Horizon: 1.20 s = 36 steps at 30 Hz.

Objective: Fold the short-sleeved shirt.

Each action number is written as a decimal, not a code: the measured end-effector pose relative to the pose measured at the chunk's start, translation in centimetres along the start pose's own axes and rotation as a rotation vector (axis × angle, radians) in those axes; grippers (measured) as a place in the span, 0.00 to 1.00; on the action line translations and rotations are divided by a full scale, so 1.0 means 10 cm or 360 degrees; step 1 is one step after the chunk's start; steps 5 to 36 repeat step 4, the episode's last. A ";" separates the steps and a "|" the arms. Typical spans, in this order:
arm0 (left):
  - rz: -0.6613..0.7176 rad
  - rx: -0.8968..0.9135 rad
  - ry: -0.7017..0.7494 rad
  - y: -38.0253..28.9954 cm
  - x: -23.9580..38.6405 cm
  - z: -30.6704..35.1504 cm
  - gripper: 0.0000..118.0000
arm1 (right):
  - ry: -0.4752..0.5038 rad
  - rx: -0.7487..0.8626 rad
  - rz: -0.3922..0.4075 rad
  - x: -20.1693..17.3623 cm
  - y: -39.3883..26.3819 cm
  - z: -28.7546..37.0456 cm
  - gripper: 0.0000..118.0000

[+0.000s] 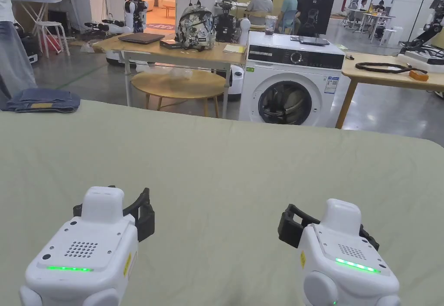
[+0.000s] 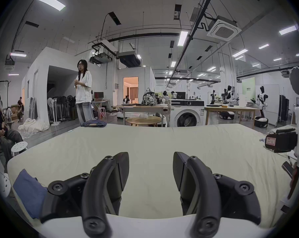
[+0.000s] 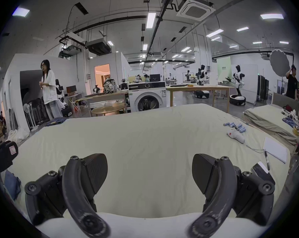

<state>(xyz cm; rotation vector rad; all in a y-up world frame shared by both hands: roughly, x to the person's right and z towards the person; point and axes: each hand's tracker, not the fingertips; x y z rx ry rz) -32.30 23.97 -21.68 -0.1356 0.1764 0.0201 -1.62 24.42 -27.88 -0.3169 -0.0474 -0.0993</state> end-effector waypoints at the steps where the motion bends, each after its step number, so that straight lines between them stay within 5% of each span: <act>1: -0.0001 -0.0002 -0.0001 0.00 0.00 0.00 0.43 | -0.0032 0.0002 0.0017 0.00 0.00 -0.01 0.86; 36: -0.0006 -0.0003 -0.0004 0.01 0.00 0.01 0.43 | 0.0032 -0.0038 -0.0027 0.04 0.01 -0.01 0.86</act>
